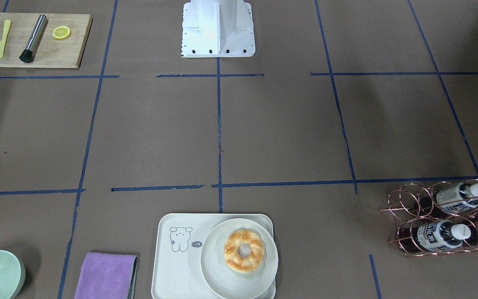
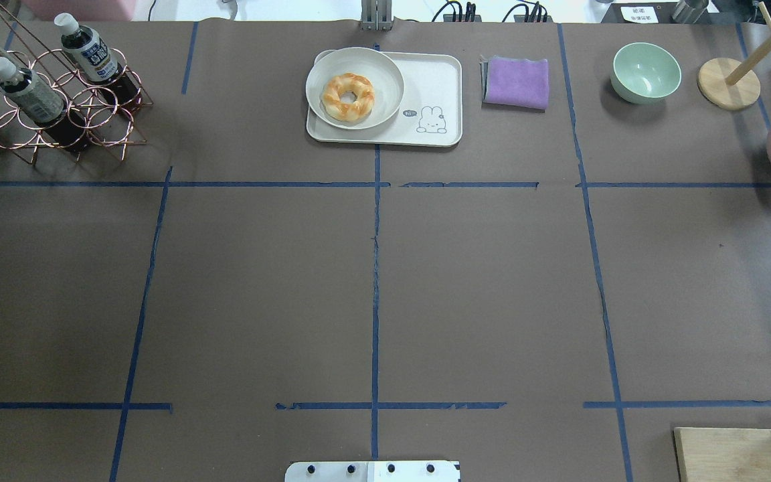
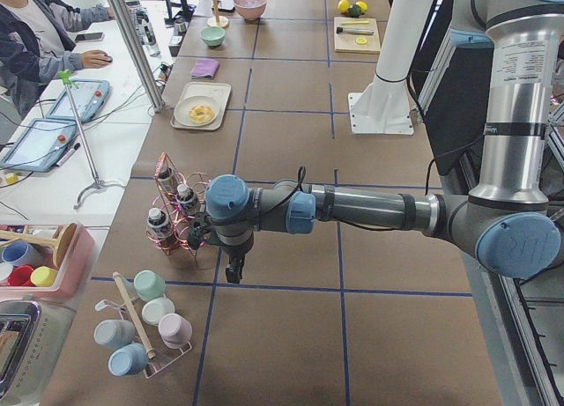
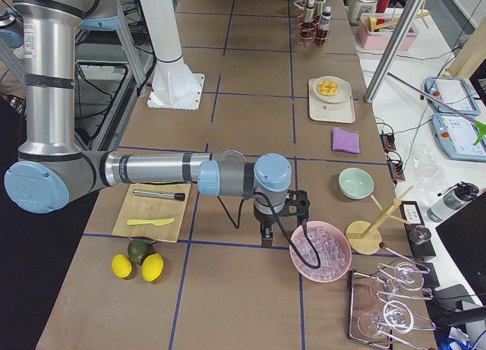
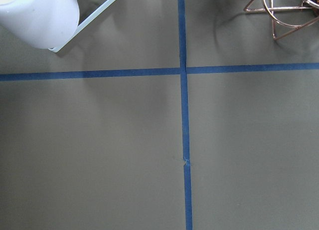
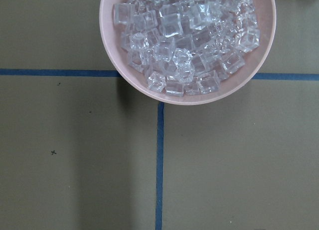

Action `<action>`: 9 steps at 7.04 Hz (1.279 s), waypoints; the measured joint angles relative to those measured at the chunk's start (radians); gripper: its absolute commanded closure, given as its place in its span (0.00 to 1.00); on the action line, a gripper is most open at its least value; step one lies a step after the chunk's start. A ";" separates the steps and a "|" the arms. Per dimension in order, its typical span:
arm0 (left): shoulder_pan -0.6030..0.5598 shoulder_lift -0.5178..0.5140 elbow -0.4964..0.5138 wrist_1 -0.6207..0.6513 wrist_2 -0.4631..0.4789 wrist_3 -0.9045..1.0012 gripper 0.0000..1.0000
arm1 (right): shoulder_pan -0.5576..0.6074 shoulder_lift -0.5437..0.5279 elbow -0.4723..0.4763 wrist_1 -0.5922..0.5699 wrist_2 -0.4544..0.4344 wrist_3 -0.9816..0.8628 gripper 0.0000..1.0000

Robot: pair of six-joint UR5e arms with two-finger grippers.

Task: Place tea on tray
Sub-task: 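Move the left gripper toward the copper rack of tea bottles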

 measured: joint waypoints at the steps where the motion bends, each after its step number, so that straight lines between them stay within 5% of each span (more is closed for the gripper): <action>1: 0.000 -0.025 -0.002 -0.018 -0.005 0.000 0.00 | 0.000 0.000 0.005 0.020 0.001 -0.002 0.00; 5: 0.049 -0.087 0.006 -0.210 0.008 -0.248 0.00 | 0.000 -0.008 0.007 0.157 0.009 0.000 0.00; 9: 0.222 -0.122 -0.002 -0.517 0.292 -0.644 0.00 | 0.000 -0.010 0.005 0.165 0.009 0.003 0.00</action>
